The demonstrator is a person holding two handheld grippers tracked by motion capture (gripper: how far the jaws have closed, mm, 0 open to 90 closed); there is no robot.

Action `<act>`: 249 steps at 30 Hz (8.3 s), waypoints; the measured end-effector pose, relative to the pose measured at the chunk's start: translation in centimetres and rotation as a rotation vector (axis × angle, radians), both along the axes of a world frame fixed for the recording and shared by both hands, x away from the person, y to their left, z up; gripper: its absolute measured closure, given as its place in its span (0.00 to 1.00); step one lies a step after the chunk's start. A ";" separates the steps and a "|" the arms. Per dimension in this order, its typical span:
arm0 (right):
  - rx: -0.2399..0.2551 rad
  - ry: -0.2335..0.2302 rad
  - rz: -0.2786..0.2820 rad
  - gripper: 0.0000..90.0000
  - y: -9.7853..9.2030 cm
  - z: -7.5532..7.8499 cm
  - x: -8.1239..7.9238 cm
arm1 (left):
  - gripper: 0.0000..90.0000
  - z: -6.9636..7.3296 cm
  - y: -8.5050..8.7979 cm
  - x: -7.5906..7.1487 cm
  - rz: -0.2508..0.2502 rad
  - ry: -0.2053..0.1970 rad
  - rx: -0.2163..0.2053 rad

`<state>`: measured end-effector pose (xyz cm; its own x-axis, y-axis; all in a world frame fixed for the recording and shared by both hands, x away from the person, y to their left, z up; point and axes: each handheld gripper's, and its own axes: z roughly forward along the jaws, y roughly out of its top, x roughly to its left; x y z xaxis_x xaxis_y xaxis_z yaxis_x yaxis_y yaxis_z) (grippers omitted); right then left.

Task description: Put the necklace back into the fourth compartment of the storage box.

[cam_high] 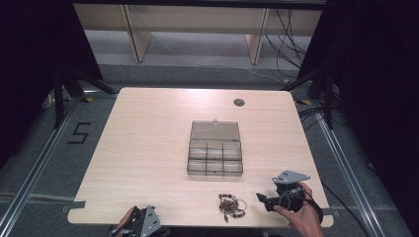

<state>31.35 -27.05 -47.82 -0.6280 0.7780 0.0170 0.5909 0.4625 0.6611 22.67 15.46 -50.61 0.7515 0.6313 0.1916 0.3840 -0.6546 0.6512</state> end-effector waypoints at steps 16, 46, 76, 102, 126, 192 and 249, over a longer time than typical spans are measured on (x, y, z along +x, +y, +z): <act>-0.050 0.008 0.173 0.24 2.6 1.2 -0.8 | 0.17 0.0 0.0 0.0 0.000 0.000 0.000; -0.357 0.226 0.465 0.24 12.4 0.4 1.2 | 0.17 -0.1 -0.1 -0.1 0.007 0.000 0.022; -0.422 0.250 0.526 0.66 13.8 0.7 1.9 | 0.18 0.0 0.0 0.0 0.000 0.000 0.002; -0.419 0.208 0.518 0.66 14.1 8.8 4.1 | 0.18 -0.1 0.0 0.1 0.002 0.009 0.011; -0.463 0.210 0.579 0.66 18.9 11.1 8.2 | 0.18 0.0 0.1 0.1 0.000 -0.003 -0.001; -0.460 0.335 0.516 0.66 25.1 3.8 15.6 | 0.18 0.2 0.1 0.0 -0.007 -0.005 -0.008; -0.344 0.308 0.421 0.51 21.6 5.0 15.4 | 0.18 0.1 0.1 0.0 -0.007 0.000 -0.002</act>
<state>46.80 -5.49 -42.86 -0.8882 0.4578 0.0388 0.4512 0.8532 0.2614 22.67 15.52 -50.56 0.7560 0.6262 0.1906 0.3789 -0.6562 0.6526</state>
